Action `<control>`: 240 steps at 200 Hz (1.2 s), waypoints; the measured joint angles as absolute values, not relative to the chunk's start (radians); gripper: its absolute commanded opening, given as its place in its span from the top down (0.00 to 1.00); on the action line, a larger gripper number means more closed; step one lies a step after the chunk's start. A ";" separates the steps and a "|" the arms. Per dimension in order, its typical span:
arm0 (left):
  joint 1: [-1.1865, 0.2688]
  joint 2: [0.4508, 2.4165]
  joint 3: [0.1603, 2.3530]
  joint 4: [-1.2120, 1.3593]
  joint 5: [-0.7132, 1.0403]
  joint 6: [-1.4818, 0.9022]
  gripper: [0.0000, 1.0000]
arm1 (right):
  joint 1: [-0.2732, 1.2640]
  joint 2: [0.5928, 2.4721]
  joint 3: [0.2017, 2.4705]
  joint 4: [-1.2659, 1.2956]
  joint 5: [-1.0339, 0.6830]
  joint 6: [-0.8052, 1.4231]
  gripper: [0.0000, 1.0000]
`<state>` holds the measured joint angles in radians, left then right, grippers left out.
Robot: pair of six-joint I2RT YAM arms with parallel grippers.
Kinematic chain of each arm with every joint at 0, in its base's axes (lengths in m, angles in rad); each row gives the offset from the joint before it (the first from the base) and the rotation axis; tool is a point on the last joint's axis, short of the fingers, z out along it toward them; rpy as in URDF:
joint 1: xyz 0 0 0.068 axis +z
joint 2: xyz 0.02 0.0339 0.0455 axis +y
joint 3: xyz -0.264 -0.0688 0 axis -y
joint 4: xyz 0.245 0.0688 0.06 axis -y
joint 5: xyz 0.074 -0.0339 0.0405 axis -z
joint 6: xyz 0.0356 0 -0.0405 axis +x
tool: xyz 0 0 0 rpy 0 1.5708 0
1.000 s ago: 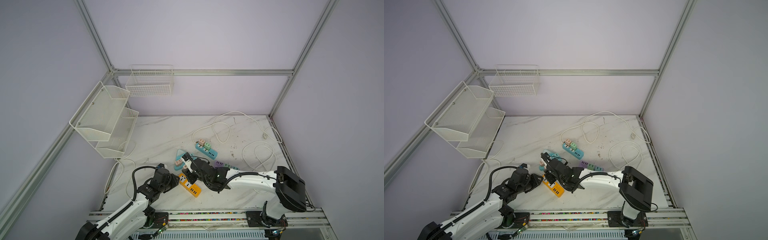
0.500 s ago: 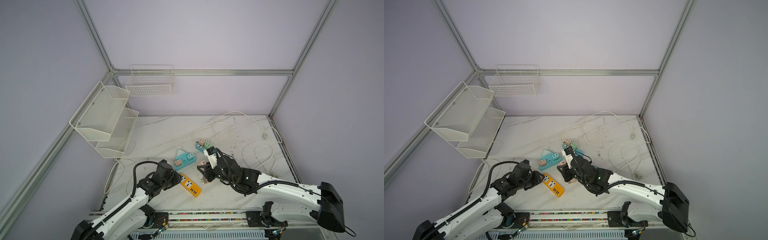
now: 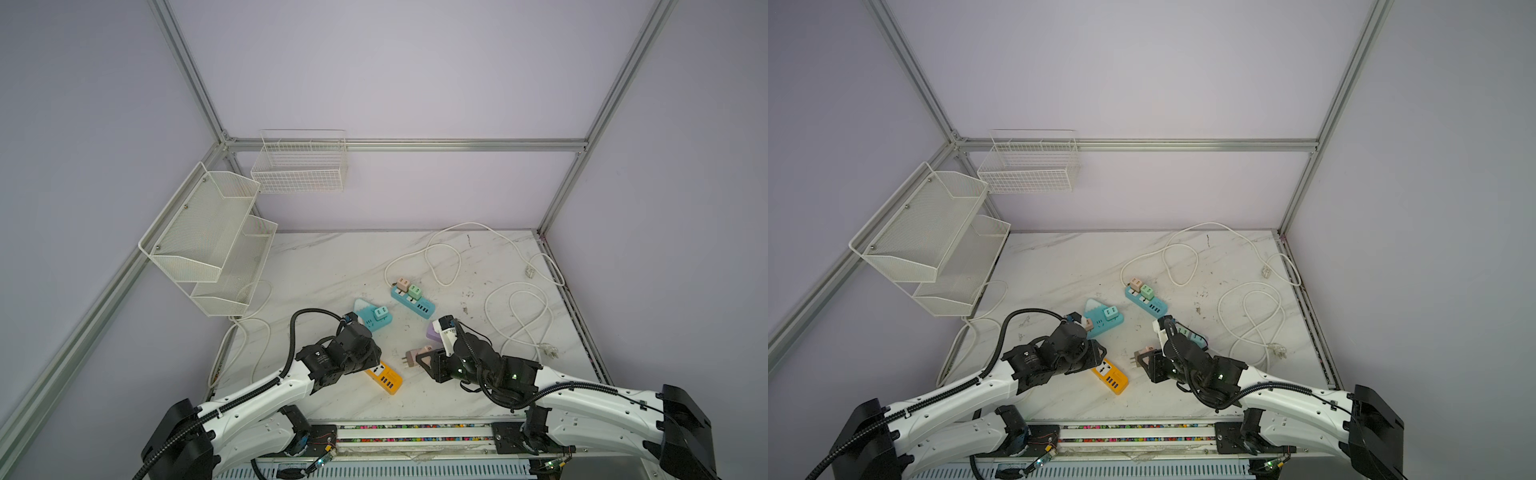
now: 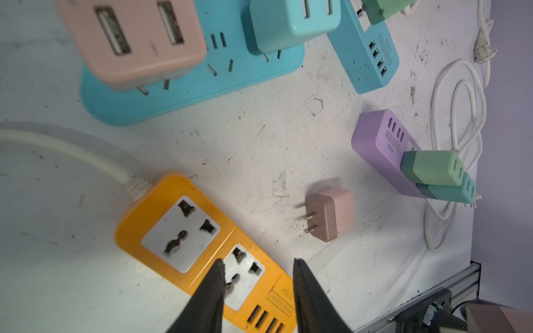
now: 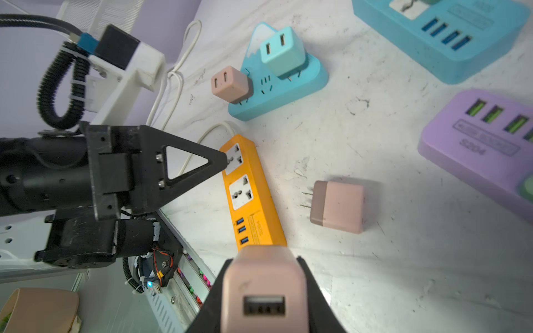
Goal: Pull the plug off the socket
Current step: 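Pull the pink adapter up off the yellow strip with the right gripper, then lower the pink adapter beside the first one and open the right gripper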
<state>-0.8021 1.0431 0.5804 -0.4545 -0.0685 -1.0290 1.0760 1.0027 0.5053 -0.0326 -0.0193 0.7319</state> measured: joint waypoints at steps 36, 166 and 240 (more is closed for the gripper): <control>-0.831 1.061 0.580 -0.416 -0.079 -1.029 0.60 | 1.076 1.024 0.413 0.026 -0.033 0.796 0.82; -0.834 1.020 0.580 -0.361 -0.121 -1.028 0.55 | 1.076 1.251 0.348 0.227 -0.046 0.846 0.74; -0.834 1.021 0.580 -0.365 -0.153 -1.008 0.53 | 1.076 1.259 0.350 0.225 -0.035 0.862 0.44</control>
